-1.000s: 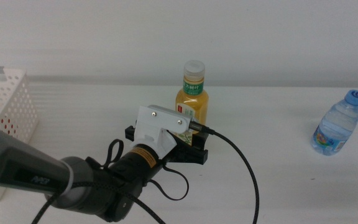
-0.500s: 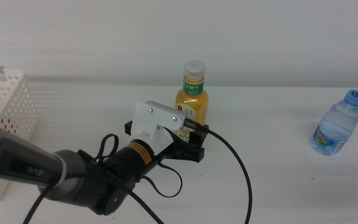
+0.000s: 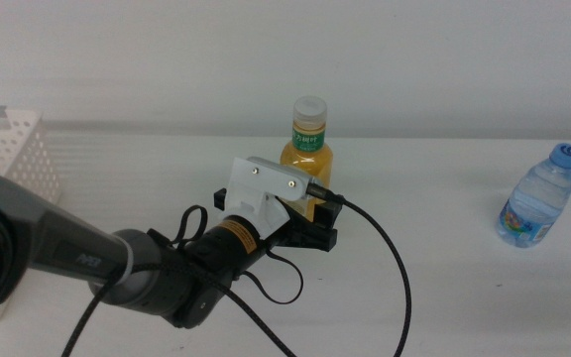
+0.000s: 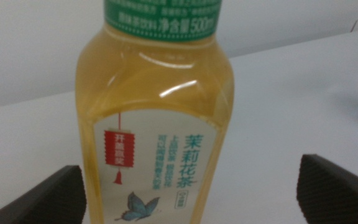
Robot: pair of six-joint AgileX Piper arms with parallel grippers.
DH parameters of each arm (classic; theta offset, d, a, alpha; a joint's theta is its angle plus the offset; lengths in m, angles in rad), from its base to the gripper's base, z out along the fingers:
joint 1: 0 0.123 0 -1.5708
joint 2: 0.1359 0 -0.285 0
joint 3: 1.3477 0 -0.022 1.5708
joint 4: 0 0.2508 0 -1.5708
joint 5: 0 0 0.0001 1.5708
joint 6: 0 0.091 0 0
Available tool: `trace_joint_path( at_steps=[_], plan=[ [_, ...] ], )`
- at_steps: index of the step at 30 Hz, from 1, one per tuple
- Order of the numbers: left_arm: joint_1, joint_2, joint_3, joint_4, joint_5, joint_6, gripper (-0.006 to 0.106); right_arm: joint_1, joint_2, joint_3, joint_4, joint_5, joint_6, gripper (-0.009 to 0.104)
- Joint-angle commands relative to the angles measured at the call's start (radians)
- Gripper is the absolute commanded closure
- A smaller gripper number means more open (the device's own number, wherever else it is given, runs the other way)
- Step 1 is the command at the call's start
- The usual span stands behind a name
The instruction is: Use arms to grab the bottles and put them into the dustbin to the left of the table.
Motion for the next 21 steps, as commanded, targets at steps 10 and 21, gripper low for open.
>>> trace_joint_path(
  at_steps=[10, 21],
  plan=[
    [0.003, 0.031, -0.029, -0.031, 0.012, -0.007, 0.011, -0.009, -0.040, 0.043, -0.004, -0.009, -0.010, 0.009],
    [0.022, 0.035, -0.051, -0.015, 0.033, 0.001, 0.011, -0.009, -0.040, 0.043, -0.004, -0.009, -0.010, 0.009]
  ],
)
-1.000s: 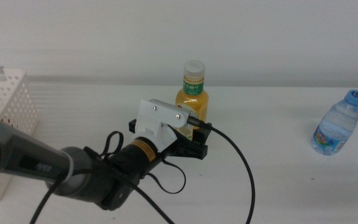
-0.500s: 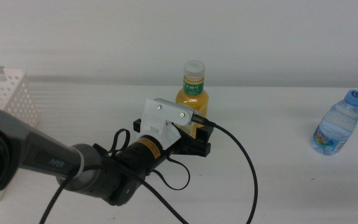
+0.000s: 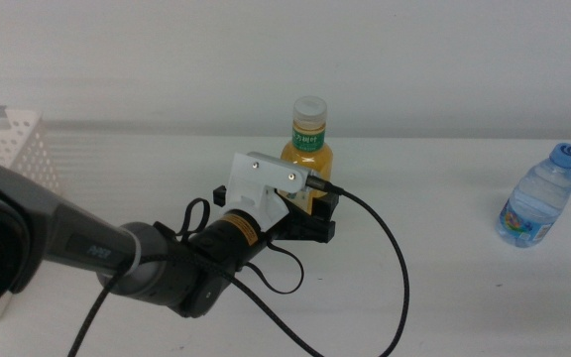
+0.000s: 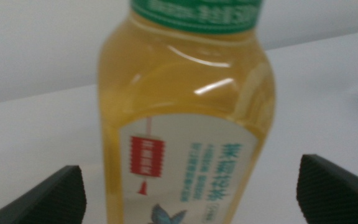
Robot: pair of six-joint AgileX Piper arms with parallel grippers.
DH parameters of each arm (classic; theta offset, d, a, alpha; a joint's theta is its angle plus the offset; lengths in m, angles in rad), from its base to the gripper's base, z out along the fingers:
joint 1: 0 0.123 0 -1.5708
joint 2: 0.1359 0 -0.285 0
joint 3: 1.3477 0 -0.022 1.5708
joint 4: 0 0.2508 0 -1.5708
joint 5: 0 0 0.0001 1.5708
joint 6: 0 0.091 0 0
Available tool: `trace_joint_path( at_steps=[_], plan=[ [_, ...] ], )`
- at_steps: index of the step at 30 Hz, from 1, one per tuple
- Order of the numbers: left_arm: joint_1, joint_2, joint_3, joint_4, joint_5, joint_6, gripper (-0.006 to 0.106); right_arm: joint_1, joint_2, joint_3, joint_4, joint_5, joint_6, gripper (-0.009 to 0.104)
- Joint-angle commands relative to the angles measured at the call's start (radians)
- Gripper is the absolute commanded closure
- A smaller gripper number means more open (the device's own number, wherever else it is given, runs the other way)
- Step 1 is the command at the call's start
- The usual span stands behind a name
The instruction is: Use arms to grab the bottles and put them into the dustbin to the left of the table.
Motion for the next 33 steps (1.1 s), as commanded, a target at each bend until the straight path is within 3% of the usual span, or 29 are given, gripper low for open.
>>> trace_joint_path(
  at_steps=[1, 33],
  plan=[
    [0.009, 0.002, -0.006, 0.009, 0.001, 0.001, 0.011, -0.009, -0.040, 0.043, -0.004, -0.009, -0.010, 0.009],
    [0.011, 0.142, -0.190, 0.037, 0.023, -0.011, 0.011, -0.009, -0.040, 0.043, -0.004, -0.009, -0.010, 0.009]
  ],
)
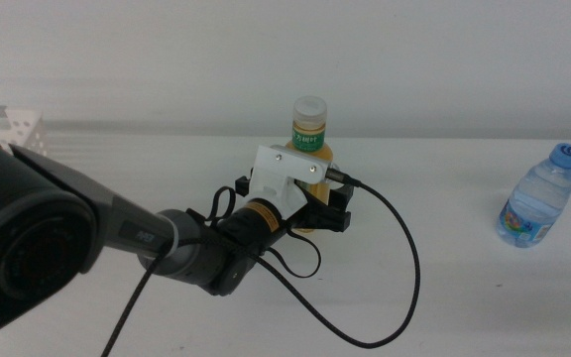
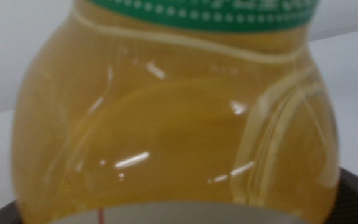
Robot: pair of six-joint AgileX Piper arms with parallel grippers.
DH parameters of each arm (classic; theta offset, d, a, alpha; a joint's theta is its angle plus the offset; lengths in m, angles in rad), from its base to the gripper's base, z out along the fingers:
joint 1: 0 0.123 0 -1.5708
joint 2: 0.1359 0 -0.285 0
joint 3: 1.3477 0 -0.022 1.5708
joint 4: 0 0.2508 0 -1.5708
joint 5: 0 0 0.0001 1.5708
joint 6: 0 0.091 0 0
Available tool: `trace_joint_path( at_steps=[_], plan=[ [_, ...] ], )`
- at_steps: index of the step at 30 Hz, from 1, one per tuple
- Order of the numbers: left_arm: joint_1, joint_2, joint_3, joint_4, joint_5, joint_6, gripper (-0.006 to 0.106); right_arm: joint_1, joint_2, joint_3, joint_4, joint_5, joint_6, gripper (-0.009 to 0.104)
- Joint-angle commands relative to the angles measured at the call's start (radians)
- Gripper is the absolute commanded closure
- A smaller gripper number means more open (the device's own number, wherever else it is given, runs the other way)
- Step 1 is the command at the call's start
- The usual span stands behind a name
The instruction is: Use arms to grab the bottles and put them into the dustbin to the left of the table.
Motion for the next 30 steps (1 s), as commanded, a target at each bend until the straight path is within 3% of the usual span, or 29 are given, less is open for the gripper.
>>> trace_joint_path(
  at_steps=[1, 30],
  plan=[
    [0.004, 0.010, -0.010, 0.000, -0.017, -0.009, 0.011, -0.009, -0.040, 0.043, -0.004, -0.009, -0.010, 0.009],
    [0.004, 0.075, -0.100, -0.033, -0.009, 0.048, 0.012, -0.009, -0.040, 0.043, -0.004, -0.009, -0.010, 0.009]
  ],
)
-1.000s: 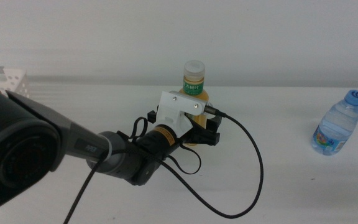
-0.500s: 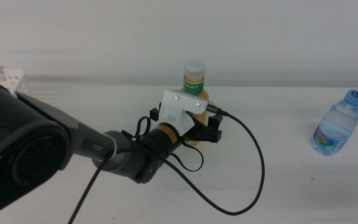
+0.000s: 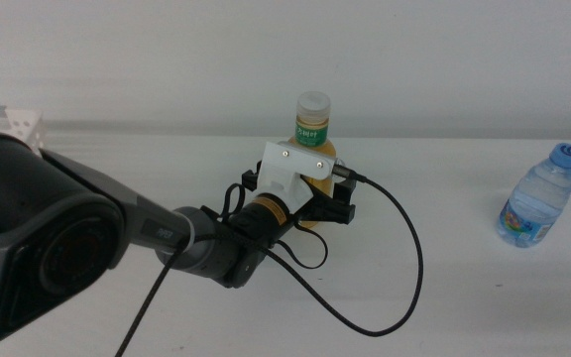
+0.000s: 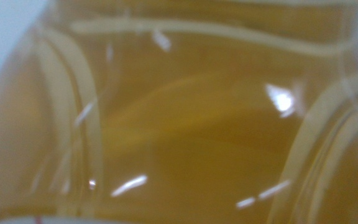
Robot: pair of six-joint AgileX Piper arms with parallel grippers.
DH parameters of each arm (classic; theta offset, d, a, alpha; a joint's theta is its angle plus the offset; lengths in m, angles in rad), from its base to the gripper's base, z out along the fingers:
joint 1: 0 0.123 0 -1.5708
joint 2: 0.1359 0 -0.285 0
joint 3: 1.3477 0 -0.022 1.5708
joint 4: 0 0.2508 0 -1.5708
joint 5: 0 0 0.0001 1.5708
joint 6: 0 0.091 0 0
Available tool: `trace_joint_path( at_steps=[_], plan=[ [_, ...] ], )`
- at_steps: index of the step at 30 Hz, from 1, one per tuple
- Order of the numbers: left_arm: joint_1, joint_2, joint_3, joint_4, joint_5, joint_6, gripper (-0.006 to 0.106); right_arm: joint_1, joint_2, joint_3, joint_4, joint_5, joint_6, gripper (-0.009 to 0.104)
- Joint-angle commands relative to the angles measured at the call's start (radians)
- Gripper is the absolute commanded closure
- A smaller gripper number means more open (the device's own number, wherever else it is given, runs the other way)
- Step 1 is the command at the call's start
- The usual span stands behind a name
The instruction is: Use arms to grab the bottles and put them into the dustbin to the left of the table.
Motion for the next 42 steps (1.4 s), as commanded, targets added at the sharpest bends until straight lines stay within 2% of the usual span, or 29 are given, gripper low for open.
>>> trace_joint_path(
  at_steps=[1, 4, 6, 9, 10, 11, 18, 27, 31, 36, 42],
  plan=[
    [0.004, 0.003, -0.007, -0.004, 0.005, 0.006, 0.014, -0.009, -0.040, 0.043, -0.004, -0.009, -0.010, 0.009],
    [0.004, 0.003, -0.007, -0.009, 0.005, 0.006, 0.025, -0.009, -0.040, 0.043, -0.004, -0.009, -0.010, 0.009],
    [0.004, 0.003, -0.007, -0.011, 0.005, 0.006, 0.039, -0.009, -0.040, 0.043, -0.004, -0.009, -0.010, 0.009],
    [0.004, 0.003, -0.007, -0.024, 0.005, 0.006, 0.065, -0.009, -0.040, 0.043, -0.004, -0.009, -0.010, 0.009],
    [0.004, 0.003, -0.007, -0.030, 0.005, 0.006, 0.096, -0.009, -0.040, 0.043, -0.004, -0.009, -0.010, 0.009],
    [0.004, 0.003, -0.007, -0.030, 0.005, 0.006, 0.102, -0.009, -0.040, 0.043, -0.004, -0.009, -0.010, 0.009],
    [0.002, -0.196, 0.066, -0.038, 0.186, 0.056, 0.102, -0.009, -0.040, 0.043, -0.004, -0.009, -0.010, 0.009],
    [0.004, -0.606, 0.114, -0.036, 0.872, 0.058, 0.102, -0.009, -0.040, 0.043, -0.004, -0.009, -0.010, 0.009],
    [0.010, -0.750, 0.091, 0.023, 1.215, 0.058, 0.102, -0.009, -0.040, 0.043, -0.004, -0.009, -0.010, 0.009],
    [0.106, -0.813, 0.002, 0.037, 1.531, 0.107, 0.102, -0.009, -0.040, 0.043, -0.004, -0.009, -0.010, 0.009],
    [0.343, -0.767, -0.191, 0.029, 1.895, 0.309, 0.102, -0.009, -0.040, 0.043, -0.004, -0.009, -0.010, 0.009]
  ],
)
